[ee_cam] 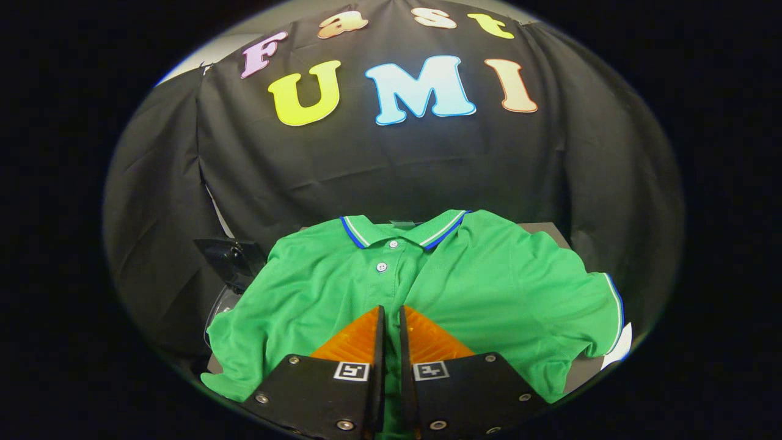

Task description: Put the clothes into the washing machine and then close the washing machine lid.

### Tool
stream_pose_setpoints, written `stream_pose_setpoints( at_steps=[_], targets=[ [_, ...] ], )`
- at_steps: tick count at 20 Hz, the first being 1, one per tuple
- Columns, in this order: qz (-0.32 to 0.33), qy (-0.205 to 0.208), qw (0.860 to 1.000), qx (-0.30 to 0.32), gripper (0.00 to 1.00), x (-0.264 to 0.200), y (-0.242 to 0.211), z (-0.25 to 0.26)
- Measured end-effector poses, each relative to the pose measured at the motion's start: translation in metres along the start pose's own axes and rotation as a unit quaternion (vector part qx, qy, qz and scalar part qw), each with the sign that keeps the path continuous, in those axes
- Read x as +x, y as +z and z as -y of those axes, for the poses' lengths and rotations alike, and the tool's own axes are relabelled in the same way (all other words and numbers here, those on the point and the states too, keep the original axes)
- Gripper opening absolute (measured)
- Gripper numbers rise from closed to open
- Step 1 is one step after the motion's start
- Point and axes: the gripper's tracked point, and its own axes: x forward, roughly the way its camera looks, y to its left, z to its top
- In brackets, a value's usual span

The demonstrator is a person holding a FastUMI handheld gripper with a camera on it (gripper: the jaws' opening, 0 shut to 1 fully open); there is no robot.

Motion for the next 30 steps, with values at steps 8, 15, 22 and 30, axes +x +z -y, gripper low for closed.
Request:
stream_pose_setpoints(
  at_steps=[8, 15, 22, 30],
  targets=[
    [0.035, 0.013, 0.999, 0.016, 0.00, -0.013, 0.012, -0.003],
    [0.104, 0.052, 0.992, 0.045, 0.00, -0.044, 0.047, -0.029],
    [0.153, 0.100, 0.982, 0.058, 0.00, -0.071, 0.074, -0.088],
    [0.170, 0.137, 0.974, 0.068, 0.00, -0.082, 0.085, -0.164]
  ],
)
